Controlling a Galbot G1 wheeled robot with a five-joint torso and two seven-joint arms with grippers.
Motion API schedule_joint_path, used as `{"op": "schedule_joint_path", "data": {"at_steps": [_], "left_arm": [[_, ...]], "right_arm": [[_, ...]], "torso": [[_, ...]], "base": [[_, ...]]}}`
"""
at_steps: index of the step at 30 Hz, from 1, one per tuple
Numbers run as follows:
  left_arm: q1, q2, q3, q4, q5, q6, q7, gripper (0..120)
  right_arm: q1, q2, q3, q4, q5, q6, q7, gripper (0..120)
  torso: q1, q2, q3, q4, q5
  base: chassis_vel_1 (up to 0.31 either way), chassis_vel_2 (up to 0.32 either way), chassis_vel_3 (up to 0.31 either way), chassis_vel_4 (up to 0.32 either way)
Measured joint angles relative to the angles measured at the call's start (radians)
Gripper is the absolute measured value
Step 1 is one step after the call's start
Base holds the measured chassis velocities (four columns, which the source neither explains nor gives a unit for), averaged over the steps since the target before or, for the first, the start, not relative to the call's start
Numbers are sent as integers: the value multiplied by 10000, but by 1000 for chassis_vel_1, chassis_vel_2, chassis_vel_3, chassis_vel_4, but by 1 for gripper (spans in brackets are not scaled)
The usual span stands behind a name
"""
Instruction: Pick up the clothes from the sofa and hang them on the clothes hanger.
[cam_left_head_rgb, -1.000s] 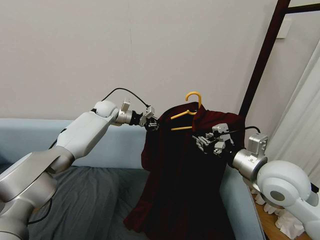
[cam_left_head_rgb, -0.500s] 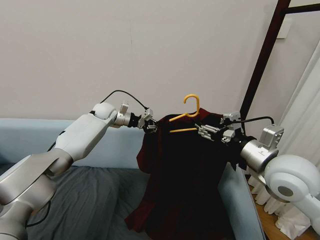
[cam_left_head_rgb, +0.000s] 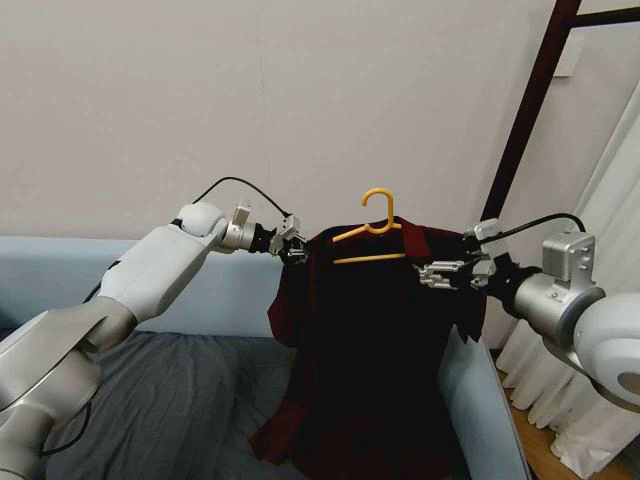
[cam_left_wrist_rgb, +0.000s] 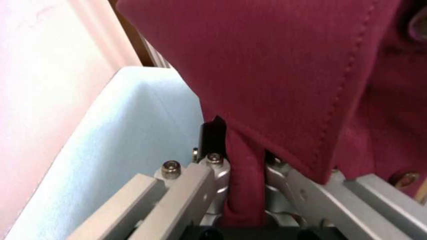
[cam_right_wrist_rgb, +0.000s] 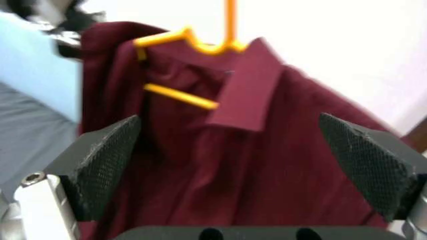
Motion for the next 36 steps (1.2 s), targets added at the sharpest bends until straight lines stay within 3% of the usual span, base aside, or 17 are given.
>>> {"op": "schedule_joint_path", "data": {"at_steps": [4, 8, 17, 30, 36], "left_arm": [[-3, 77, 25, -99, 29, -2, 43, 1], [24, 191, 61, -216, 99, -45, 161, 1], [52, 261, 81, -447, 322, -165, 495, 1], [-130, 80, 310, -439, 327, -210, 779, 1], [-160, -81, 359, -392, 340, -286, 895, 1]], "right_arm": [[146, -368, -41, -907, -906, -11, -933, 100], [605, -1272, -18, -2217, -1662, 174, -3924, 100], [1417, -1367, -504, -3880, -2329, 681, -6650, 100], [2009, -956, -1109, -5067, -2803, 532, -8428, 98], [1765, -872, -1202, -5028, -3122, 604, -8784, 81]], "torso": [[1, -1, 1, 1, 4], [1, -1, 1, 0, 0], [1, -1, 1, 2, 2], [2, -2, 2, 1, 1], [1, -3, 1, 0, 1]], "base": [[0, 0, 0, 0], [0, 0, 0, 0], [0, 0, 0, 0], [0, 0, 0, 0], [0, 0, 0, 0]]}}
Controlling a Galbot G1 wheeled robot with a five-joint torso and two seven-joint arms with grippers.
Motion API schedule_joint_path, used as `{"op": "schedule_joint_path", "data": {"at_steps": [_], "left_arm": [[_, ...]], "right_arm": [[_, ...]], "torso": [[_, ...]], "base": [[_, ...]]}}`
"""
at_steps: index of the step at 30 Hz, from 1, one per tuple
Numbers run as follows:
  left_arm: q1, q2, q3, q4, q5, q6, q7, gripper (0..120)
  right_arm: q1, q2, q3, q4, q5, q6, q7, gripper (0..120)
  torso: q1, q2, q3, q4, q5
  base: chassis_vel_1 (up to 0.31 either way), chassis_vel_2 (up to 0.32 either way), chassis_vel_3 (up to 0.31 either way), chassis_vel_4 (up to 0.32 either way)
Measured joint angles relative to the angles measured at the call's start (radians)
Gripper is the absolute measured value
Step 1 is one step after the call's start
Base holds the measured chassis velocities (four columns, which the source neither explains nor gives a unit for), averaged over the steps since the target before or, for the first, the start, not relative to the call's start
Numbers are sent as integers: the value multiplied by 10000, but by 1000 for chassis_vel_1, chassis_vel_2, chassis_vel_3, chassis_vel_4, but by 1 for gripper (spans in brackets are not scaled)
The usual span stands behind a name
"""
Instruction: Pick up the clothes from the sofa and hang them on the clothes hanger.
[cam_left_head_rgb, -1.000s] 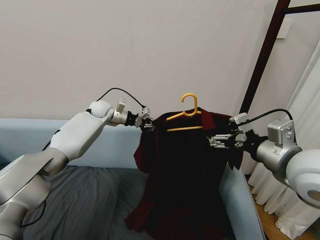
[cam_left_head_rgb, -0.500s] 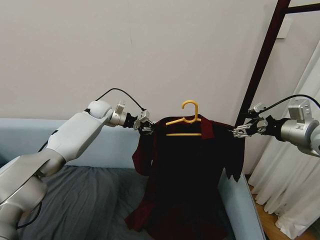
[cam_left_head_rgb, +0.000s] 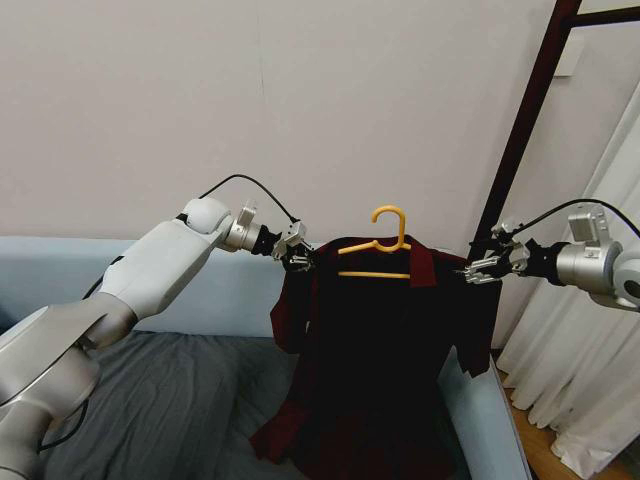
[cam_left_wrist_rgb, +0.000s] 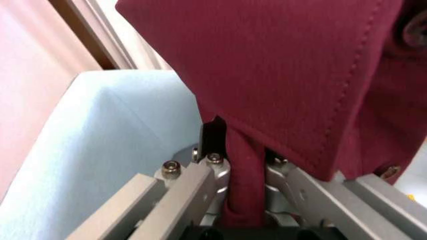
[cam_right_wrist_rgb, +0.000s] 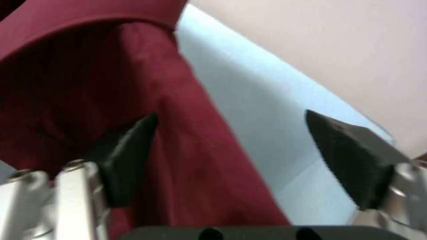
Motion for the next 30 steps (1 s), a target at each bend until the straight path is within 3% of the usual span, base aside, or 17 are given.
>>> {"op": "schedule_joint_path", "data": {"at_steps": [17, 30], "left_arm": [[106, -12, -3, -106, 366, -240, -326, 1], [80, -80, 3, 39, 296, -424, -282, 1]], "right_arm": [[-388, -203, 18, 495, -148, 116, -325, 16], [-641, -146, -28, 837, -158, 349, -175, 11]], "torso": [[0, 0, 0, 0, -1], [0, 1, 0, 0, -1]], "base": [[0, 0, 0, 0], [0, 0, 0, 0]]}}
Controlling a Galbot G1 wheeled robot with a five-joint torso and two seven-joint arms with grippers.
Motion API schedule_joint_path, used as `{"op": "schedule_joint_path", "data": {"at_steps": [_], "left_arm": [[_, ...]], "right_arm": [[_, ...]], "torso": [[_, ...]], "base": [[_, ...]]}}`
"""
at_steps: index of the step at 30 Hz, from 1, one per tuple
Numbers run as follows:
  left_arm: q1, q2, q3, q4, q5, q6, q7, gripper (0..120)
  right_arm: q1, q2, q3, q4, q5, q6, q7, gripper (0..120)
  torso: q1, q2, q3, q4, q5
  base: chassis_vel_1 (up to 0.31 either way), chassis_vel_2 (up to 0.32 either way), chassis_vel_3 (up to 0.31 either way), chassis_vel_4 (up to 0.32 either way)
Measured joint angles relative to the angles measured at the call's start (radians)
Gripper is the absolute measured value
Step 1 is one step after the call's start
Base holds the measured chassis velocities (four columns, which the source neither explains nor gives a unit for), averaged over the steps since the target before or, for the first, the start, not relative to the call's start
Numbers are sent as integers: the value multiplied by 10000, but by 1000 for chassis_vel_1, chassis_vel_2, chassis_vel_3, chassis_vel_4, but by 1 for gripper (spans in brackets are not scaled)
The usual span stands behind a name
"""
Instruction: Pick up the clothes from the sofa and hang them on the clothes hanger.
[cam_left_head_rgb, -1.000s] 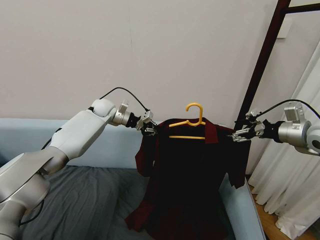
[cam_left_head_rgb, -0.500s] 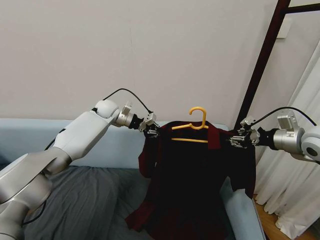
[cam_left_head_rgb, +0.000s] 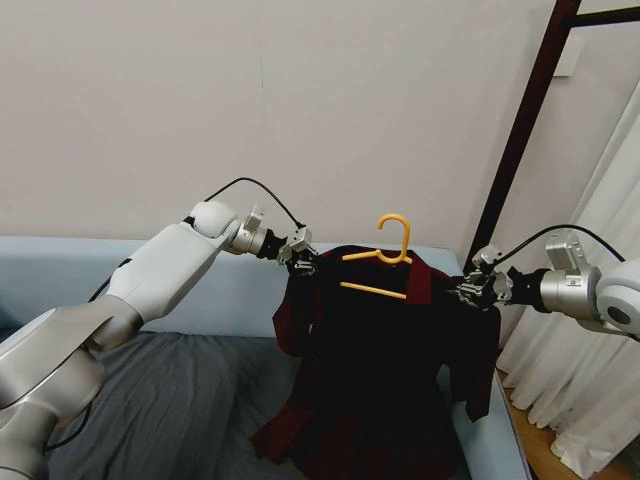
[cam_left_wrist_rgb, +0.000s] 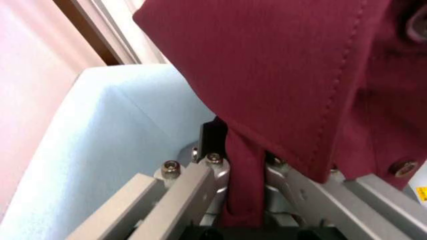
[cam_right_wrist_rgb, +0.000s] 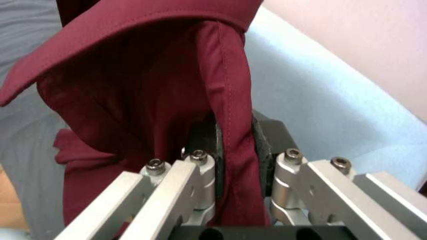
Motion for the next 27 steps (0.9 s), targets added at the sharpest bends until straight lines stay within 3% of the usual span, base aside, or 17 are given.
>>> {"op": "schedule_joint_path", "data": {"at_steps": [3, 8, 11, 27], "left_arm": [[-70, -57, 47, 174, -270, -209, 24, 4], [-212, -220, 93, 582, -712, -704, 228, 19], [-324, -372, 103, 1022, -825, -1249, 455, 35], [-1023, -199, -121, 1841, -972, -1717, 83, 91]], "right_arm": [[9, 12, -26, 65, 83, 156, 173, 11], [20, 24, -58, 222, 169, 424, 371, 10], [21, 45, -71, 345, 181, 610, 471, 8], [-120, 106, -29, 484, 69, 1400, 632, 8]], "torso": [[0, 0, 0, 2, 0], [0, 2, 0, 0, 0], [0, 1, 0, -1, 0], [0, 2, 0, 1, -1]], "base": [[0, 0, 0, 0], [0, 0, 0, 0], [0, 0, 0, 0], [0, 0, 0, 0]]}}
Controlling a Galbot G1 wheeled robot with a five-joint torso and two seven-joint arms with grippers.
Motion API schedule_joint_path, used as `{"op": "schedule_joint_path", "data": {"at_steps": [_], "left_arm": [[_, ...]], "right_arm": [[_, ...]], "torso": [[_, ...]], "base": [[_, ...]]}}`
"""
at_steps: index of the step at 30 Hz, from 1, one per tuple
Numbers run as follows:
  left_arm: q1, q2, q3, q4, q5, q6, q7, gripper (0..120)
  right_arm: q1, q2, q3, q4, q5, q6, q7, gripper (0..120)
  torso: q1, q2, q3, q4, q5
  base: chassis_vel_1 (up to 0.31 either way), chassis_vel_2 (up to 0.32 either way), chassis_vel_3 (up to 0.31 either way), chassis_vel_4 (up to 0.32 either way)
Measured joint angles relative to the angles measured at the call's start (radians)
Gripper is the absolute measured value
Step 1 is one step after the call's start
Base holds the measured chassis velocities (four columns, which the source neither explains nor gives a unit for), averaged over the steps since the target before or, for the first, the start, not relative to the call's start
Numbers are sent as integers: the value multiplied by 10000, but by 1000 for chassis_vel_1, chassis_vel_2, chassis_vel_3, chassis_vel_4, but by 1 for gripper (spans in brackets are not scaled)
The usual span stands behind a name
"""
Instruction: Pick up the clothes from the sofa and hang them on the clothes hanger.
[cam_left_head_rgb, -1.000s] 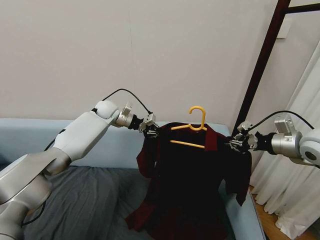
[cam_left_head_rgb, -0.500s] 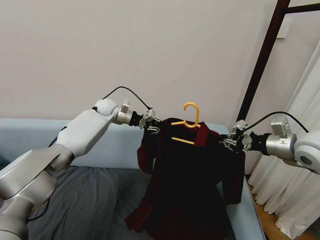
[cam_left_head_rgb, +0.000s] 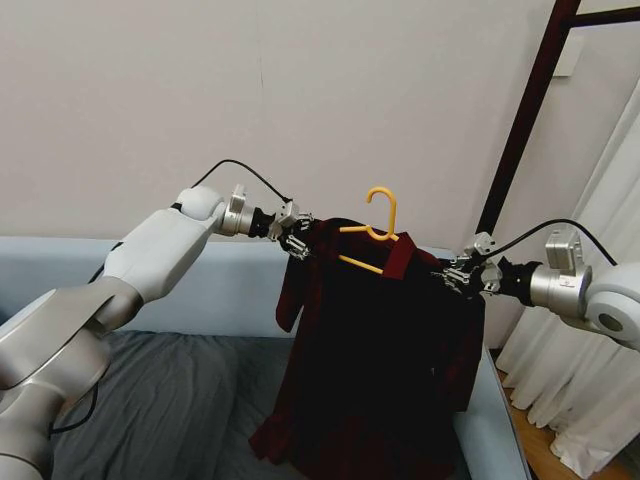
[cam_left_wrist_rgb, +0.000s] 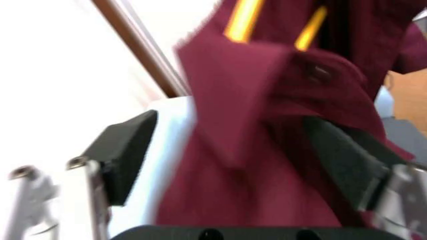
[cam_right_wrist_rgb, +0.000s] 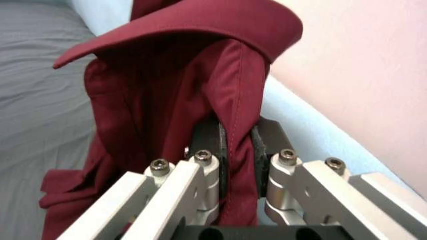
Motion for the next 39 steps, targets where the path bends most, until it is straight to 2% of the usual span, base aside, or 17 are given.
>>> {"op": "schedule_joint_path", "data": {"at_steps": [7, 11, 12, 14, 15, 17, 19, 20, 21, 24, 25, 29, 31, 33, 36, 37, 39], "left_arm": [[-257, 217, -380, 518, -45, -261, -179, 109], [37, 773, -624, -246, -292, 170, -588, 112], [514, 1469, -701, -1233, -931, 713, -1318, 114], [1179, 2180, -894, -2278, -1778, 1218, -2470, 115], [1179, 2180, -894, -2278, -1778, 1218, -2470, 115], [2091, 2793, -1306, -3538, -2739, 1585, -3918, 114], [3138, 3251, -2042, -4866, -3536, 1903, -5379, 113], [3138, 3251, -2042, -4866, -3536, 1903, -5379, 113], [3769, 3476, -2565, -5660, -3909, 2190, -6146, 112], [5218, 3862, -3698, -7239, -4344, 2771, -7495, 106], [5218, 3862, -3698, -7239, -4344, 2771, -7495, 106], [7964, 4322, -5135, -9667, -4147, 3168, -9751, 101], [8257, 4355, -5274, -9919, -4086, 3170, -9984, 100], [9131, 4426, -5619, -10723, -3781, 3156, -10869, 100], [9423, 4428, -5702, -11018, -3594, 3125, -11294, 100], [9909, 4354, -5746, -11554, -3140, 3048, -12169, 100], [10162, 4087, -5673, -11958, -2657, 2987, -12993, 98]], "right_arm": [[-87, 113, -25, -6, -503, 383, -98, 8], [-79, 197, -24, -22, -599, 429, -50, 8], [-71, 238, -20, -33, -617, 433, 19, 8], [-65, 308, -6, -55, -628, 435, 84, 8], [-65, 308, -6, -55, -628, 435, 84, 8], [-64, 419, 3, -102, -673, 437, 115, 8], [-55, 549, 16, -178, -716, 439, 117, 8], [-55, 549, 16, -178, -716, 439, 117, 8], [-46, 611, 24, -209, -745, 439, 117, 8], [-37, 773, 47, -244, -800, 439, 126, 8], [-37, 773, 47, -244, -800, 439, 126, 8], [-43, 1059, 77, -324, -956, 449, 130, 8], [-50, 1085, 81, -324, -964, 459, 129, 8], [-72, 1135, 115, -325, -976, 510, 111, 8], [-83, 1140, 130, -323, -970, 557, 95, 8], [-106, 1142, 188, -320, -967, 697, 8, 8], [-121, 1127, 260, -288, -958, 756, -55, 8]], "torso": [[0, 0, 0, -2, 1], [0, 0, -1, -3, 5], [1, -1, -1, -4, 1], [0, 0, 0, 3, -1], [0, 0, 0, 3, -1], [0, 0, -1, 11, -3], [0, -1, 0, 3, -6], [0, -1, 0, 3, -6], [0, -2, -1, -1, 0], [0, -1, -2, -5, 3], [0, -1, -2, -5, 3], [-1, -2, -1, 3, -5], [-1, -2, -1, 3, -4], [-2, -1, -2, 5, 2], [-1, -1, -1, 4, 2], [-2, -1, -2, 1, 1], [-2, -1, -2, -2, 3]], "base": [[0, 0, 0, 0], [0, 0, 0, 0], [0, 0, 0, 0], [0, 0, 0, 0], [0, 0, 0, 0], [0, 0, 0, 0], [0, 0, 0, 0], [0, 0, 0, 0], [0, 0, 0, 0], [0, 0, 0, 0], [0, 0, 0, 0], [0, 0, 0, 0], [0, 0, 0, 0], [0, 0, 0, 0], [0, 0, 0, 0], [0, 0, 0, 0], [0, 0, 0, 0]]}}
